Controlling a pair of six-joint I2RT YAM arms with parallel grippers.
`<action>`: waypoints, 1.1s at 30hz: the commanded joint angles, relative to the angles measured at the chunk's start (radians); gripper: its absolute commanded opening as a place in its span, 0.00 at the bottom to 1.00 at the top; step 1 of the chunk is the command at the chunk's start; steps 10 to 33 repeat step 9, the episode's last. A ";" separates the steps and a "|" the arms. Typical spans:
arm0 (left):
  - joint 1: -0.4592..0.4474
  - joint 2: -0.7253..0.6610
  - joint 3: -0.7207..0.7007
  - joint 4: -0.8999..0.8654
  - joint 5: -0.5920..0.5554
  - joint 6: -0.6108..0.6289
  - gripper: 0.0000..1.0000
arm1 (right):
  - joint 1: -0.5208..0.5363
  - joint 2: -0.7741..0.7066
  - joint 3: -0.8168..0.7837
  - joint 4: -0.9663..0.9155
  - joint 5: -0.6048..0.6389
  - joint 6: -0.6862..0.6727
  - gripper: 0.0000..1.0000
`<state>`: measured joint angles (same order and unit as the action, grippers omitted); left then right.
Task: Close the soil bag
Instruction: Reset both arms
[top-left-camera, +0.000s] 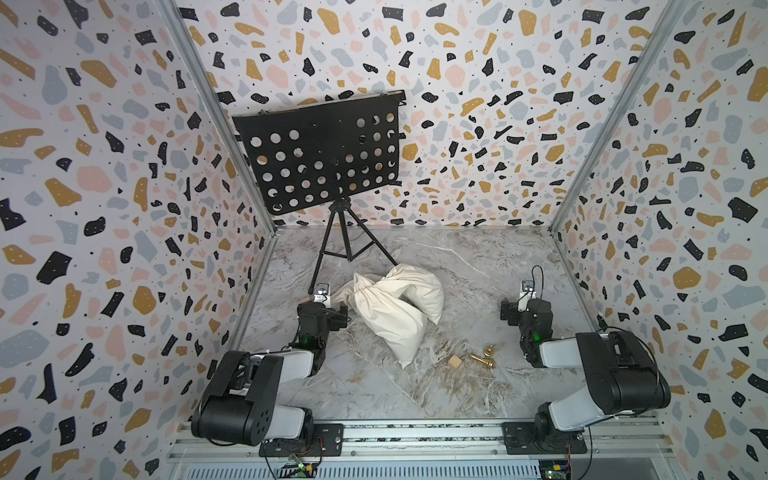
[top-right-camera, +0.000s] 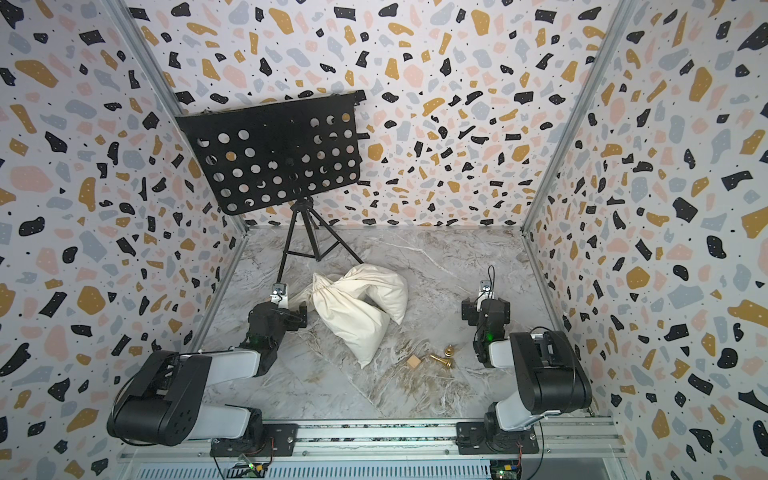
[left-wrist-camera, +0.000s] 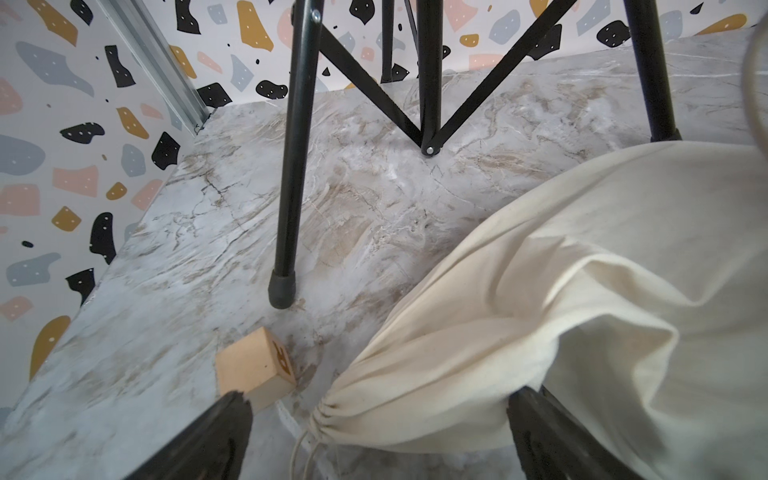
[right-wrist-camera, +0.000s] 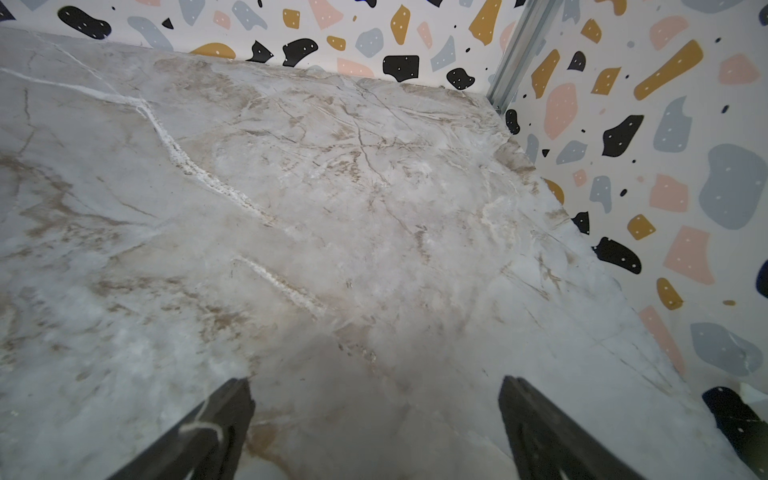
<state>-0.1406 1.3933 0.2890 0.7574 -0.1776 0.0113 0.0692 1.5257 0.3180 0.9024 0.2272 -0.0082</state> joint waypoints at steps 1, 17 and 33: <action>0.004 -0.009 0.023 0.034 -0.011 -0.011 1.00 | -0.005 -0.007 0.032 -0.010 -0.009 -0.003 1.00; 0.005 -0.007 0.028 0.026 0.005 -0.004 1.00 | -0.005 -0.012 0.024 0.002 -0.005 -0.003 1.00; 0.005 -0.007 0.028 0.026 0.005 -0.004 1.00 | -0.005 -0.012 0.024 0.002 -0.005 -0.003 1.00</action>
